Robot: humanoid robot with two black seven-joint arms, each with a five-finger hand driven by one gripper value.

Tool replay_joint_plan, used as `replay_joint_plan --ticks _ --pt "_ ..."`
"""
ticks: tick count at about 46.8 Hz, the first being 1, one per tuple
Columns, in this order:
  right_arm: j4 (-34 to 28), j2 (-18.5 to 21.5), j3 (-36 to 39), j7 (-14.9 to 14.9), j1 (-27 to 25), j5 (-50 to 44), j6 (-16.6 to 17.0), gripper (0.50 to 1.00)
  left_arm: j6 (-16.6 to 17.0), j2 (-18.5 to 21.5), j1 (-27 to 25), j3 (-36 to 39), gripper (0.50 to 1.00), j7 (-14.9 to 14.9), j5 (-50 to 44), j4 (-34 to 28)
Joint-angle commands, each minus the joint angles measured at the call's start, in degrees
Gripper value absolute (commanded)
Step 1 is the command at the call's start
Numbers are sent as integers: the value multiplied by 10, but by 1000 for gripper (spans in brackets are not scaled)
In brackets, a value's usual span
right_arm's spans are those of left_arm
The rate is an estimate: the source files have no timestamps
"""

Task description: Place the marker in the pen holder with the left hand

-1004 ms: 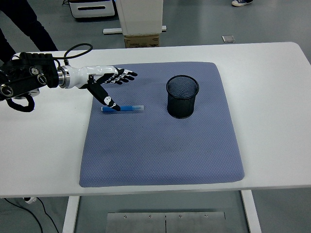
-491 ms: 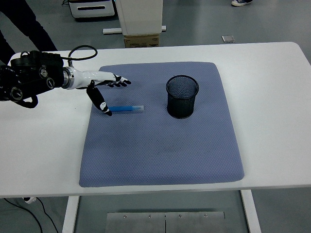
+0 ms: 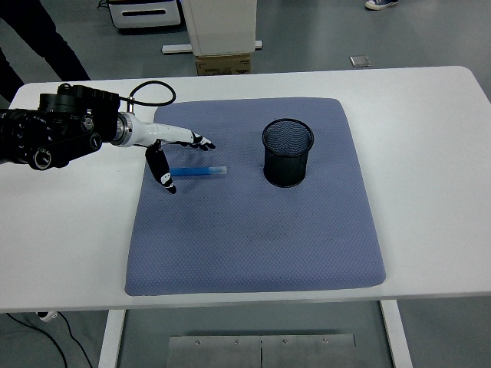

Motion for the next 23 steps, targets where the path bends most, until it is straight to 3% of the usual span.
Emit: replay_joint_plan --ticks 1,23 --pt "0 0 0 0 0 0 0 1000 0 -4 0 0 1000 0 0 0" --pt "0 0 0 0 0 0 0 1000 -3 -31 0 1 1000 3 15 -1"
